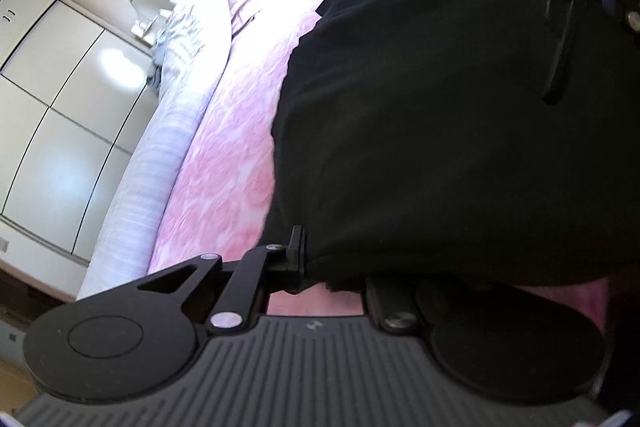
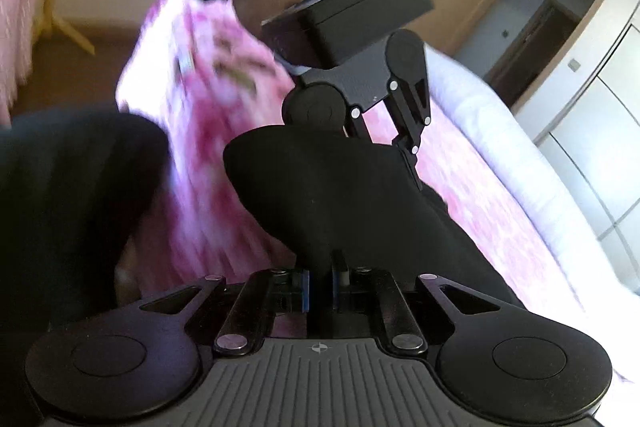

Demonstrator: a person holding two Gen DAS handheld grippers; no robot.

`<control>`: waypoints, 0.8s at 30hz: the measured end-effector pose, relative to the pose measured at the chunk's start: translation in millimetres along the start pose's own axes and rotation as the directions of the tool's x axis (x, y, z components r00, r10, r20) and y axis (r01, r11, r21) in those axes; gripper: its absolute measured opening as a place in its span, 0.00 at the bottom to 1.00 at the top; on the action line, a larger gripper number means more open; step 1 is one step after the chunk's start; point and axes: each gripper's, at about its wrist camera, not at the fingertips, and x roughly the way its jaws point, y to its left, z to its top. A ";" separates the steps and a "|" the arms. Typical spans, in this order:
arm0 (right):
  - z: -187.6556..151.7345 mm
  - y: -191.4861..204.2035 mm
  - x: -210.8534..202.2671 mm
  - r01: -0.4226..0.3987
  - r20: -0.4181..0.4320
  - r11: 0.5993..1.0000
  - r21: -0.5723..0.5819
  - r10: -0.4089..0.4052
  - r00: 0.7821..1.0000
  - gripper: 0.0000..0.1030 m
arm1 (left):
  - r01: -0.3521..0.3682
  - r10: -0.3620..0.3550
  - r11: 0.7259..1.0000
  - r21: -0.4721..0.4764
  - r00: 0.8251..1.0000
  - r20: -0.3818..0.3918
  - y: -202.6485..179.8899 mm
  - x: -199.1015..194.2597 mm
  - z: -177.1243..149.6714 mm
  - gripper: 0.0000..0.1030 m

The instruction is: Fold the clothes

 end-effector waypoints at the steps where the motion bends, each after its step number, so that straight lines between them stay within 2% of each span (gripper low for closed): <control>1: 2.1 -1.3 -3.6 -0.017 0.031 1.000 0.024 0.017 0.999 0.08 | 0.000 0.000 1.000 0.013 1.000 -0.018 2.6 -5.6 1.8 0.07; 4: 1.1 -13.7 -16.3 -0.043 0.121 0.991 0.130 0.028 0.992 0.08 | -0.004 0.008 0.997 0.083 0.999 -0.048 15.0 -13.2 21.8 0.07; 7: -8.3 -39.4 -42.7 -0.031 0.213 0.960 0.279 -0.030 0.977 0.08 | -0.021 0.029 0.981 0.194 0.999 -0.036 40.0 -13.4 65.2 0.08; 10: -25.8 -71.4 -81.8 0.011 0.298 0.892 0.451 -0.162 0.941 0.08 | -0.055 0.054 0.943 0.329 0.998 0.011 69.4 -5.5 133.8 0.09; 13: -52.3 -100.0 -124.9 0.069 0.329 0.784 0.617 -0.336 0.883 0.08 | -0.101 0.067 0.897 0.431 0.993 0.095 86.4 18.4 204.5 0.10; 15: -77.4 -114.9 -151.7 0.107 0.307 0.682 0.724 -0.457 0.835 0.08 | -0.119 0.054 0.884 0.453 0.987 0.153 83.4 42.5 247.1 0.13; 17: -113.0 -122.5 -165.7 0.132 0.233 0.555 0.821 -0.537 0.811 0.08 | -0.105 0.020 0.886 0.452 0.982 0.188 71.6 70.2 277.5 0.19; 19: -150.2 -128.9 -177.8 0.151 0.143 0.413 0.898 -0.598 0.789 0.08 | -0.042 -0.044 0.900 0.434 0.982 0.186 56.0 97.2 295.6 0.26; 21: -197.0 -133.0 -176.3 0.106 0.045 0.221 0.970 -0.586 0.809 0.08 | 0.022 -0.104 0.910 0.413 0.979 0.177 42.1 120.6 307.3 0.27; 23: -233.6 -131.0 -171.3 0.082 -0.034 0.061 0.995 -0.555 0.831 0.08 | 0.082 -0.149 0.921 0.382 0.977 0.150 33.4 133.1 300.1 0.27; 24: -248.2 -129.7 -169.1 0.080 -0.070 -0.004 0.997 -0.533 0.843 0.09 | 0.105 -0.161 0.929 0.356 0.978 0.132 32.4 136.5 292.0 0.28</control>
